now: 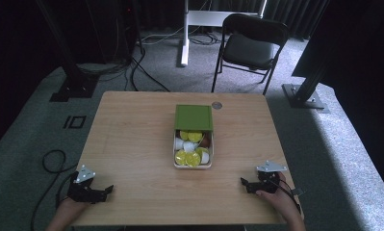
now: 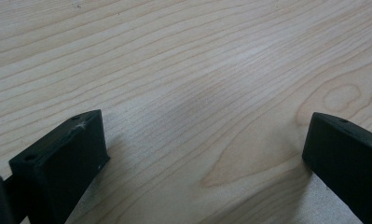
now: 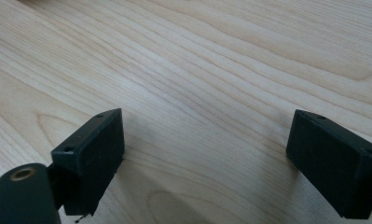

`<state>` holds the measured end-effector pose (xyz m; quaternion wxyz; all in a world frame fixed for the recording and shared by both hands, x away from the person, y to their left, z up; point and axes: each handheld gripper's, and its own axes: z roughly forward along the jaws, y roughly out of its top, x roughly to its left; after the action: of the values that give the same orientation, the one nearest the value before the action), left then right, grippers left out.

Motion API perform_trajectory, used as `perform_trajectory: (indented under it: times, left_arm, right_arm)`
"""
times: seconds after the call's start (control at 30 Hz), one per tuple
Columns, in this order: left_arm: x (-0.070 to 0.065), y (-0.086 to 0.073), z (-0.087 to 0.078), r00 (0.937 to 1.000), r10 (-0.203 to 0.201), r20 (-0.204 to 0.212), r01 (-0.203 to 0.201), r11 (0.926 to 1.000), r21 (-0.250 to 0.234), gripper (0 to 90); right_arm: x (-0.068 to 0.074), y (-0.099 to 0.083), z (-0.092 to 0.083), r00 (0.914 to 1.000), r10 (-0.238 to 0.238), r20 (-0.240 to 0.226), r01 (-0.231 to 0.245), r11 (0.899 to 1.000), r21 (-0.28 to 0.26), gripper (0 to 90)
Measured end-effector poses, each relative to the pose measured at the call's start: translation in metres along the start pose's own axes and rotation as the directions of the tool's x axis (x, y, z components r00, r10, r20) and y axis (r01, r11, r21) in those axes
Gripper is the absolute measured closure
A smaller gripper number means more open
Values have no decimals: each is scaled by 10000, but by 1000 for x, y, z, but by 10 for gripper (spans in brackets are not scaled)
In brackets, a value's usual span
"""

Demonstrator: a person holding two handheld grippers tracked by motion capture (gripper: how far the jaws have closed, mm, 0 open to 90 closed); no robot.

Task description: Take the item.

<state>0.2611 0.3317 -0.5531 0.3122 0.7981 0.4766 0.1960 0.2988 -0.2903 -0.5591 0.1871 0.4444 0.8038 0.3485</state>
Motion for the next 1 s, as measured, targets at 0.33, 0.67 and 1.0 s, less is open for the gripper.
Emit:
perform_trajectory:
  times: [0.33, 0.67, 1.0]
  left_arm:
    - [0, 0, 0, 10000, -7, -1, 7, 10000, -3, 5]
    - [0, 0, 0, 10000, 0, -2, 0, 10000, -1, 5]
    - [0, 0, 0, 10000, -9, 0, 9, 10000, -6, 5]
  right_arm:
    - [0, 0, 0, 10000, 4, -3, -4, 10000, -1, 113]
    - [1, 1, 1, 9996, 195, 200, -194, 9998, -24, 118]
    - [2, 7, 0, 9975, 577, 411, -573, 9983, -120, 137]
